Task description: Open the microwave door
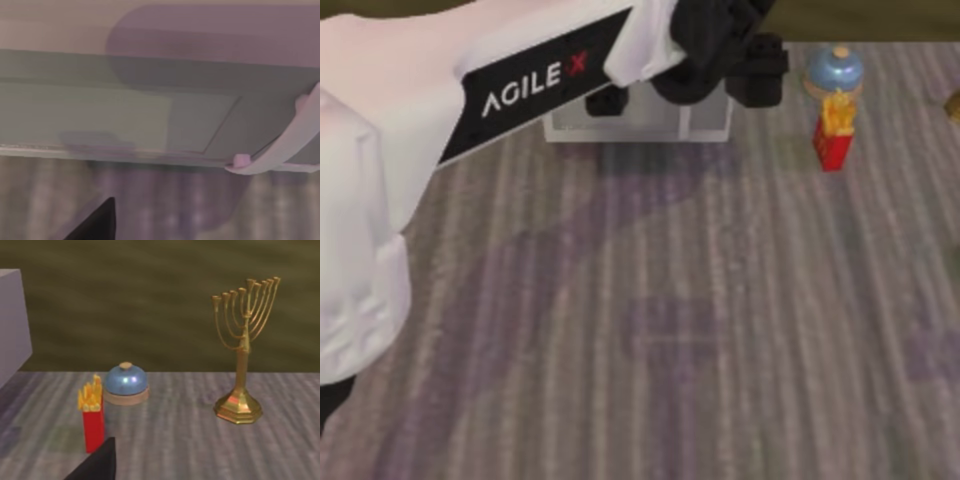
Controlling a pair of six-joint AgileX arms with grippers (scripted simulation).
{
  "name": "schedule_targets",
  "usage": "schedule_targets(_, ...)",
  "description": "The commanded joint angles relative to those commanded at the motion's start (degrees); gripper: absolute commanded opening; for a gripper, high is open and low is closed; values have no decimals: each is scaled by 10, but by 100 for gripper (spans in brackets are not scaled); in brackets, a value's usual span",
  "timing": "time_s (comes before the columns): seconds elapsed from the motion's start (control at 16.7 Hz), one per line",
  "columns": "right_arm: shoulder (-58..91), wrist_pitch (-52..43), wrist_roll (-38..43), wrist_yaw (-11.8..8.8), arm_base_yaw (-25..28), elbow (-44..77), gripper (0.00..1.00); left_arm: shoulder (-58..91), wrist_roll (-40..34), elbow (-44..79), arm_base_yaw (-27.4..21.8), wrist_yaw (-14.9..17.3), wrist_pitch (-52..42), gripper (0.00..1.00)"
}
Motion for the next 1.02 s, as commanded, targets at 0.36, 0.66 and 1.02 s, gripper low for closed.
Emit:
schedule_targets(0.36, 0, 0, 0, 0, 0, 0, 100, 24, 9, 15, 9, 5, 15, 100)
schedule_targets(0.66, 0, 0, 0, 0, 0, 0, 100, 117, 33, 65, 36, 22, 64, 100)
schedule_targets(1.02, 0, 0, 0, 0, 0, 0, 100, 121, 35, 68, 38, 23, 67, 85)
